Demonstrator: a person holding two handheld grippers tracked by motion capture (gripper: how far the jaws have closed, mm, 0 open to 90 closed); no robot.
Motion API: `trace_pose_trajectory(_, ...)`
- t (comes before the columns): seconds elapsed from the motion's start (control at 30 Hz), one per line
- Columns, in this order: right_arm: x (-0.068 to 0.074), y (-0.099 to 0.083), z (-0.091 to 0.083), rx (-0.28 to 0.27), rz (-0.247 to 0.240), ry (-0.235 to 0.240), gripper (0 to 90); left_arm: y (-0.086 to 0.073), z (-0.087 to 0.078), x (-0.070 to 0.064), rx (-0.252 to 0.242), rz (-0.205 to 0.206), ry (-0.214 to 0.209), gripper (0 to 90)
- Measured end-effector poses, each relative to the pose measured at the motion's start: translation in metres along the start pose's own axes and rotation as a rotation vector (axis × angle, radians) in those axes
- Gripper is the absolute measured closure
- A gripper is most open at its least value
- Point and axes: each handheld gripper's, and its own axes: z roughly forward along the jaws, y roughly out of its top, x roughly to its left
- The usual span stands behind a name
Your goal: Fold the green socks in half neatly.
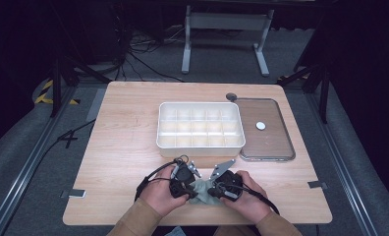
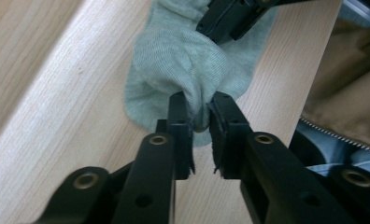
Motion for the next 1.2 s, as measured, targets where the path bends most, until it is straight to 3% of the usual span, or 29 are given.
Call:
trace_pose_trajectory(0.07, 0.0, 0.0, 0.0, 0.0, 0.0, 0.0, 89.8, 0.0, 0.001, 0.002, 0.0, -0.008, 0.014, 64.8)
trace_pose_trajectory(0.1, 0.0, 0.0, 0.0, 0.0, -0.001, -0.001, 89.8, -0.002, 0.006, 0.005, 0.022, -0.048, 0.018, 60.8)
trace_pose_trajectory(0.17, 0.0, 0.0, 0.0, -0.001, -0.001, -0.001, 89.8, -0.004, 0.012, 0.007, 0.058, -0.074, 0.021, 52.8)
trace_pose_trajectory(0.37, 0.0, 0.0, 0.0, 0.001, -0.003, -0.005, 89.8, -0.005, 0.017, 0.008, 0.088, -0.128, 0.014, 48.8)
trace_pose_trajectory(0.5, 0.001, 0.0, 0.0, -0.002, -0.004, -0.004, 89.8, -0.002, 0.02, 0.005, 0.089, -0.108, -0.024, 61.1)
trace_pose_trajectory(0.6, 0.002, 0.0, 0.0, 0.002, -0.009, -0.012, 89.8, -0.002, 0.022, 0.004, 0.091, -0.101, -0.056, 76.9)
trace_pose_trajectory(0.67, 0.002, 0.0, 0.0, 0.001, -0.01, -0.015, 89.8, -0.002, 0.021, 0.004, 0.09, -0.096, -0.049, 80.5)
trace_pose_trajectory(0.9, 0.002, 0.0, 0.0, 0.001, -0.001, -0.008, 89.9, 0.002, 0.01, -0.003, 0.019, -0.036, -0.016, 82.5)
trace_pose_trajectory(0.93, 0.002, 0.0, 0.0, -0.001, 0.006, 0.001, 89.8, 0.004, 0.007, -0.004, -0.015, -0.017, -0.01, 82.5)
trace_pose_trajectory(1.03, 0.005, 0.001, 0.002, -0.011, 0.024, 0.018, 89.8, 0.007, 0.005, -0.009, -0.053, 0.031, 0.005, 82.6)
trace_pose_trajectory(1.13, 0.008, 0.001, 0.004, -0.032, 0.026, 0.023, 89.8, 0.011, 0.007, -0.014, -0.044, 0.064, 0.013, 82.6)
trace_pose_trajectory(1.2, 0.011, 0.001, 0.005, -0.039, 0.028, 0.02, 89.8, 0.011, 0.007, -0.014, -0.044, 0.063, 0.015, 82.6)
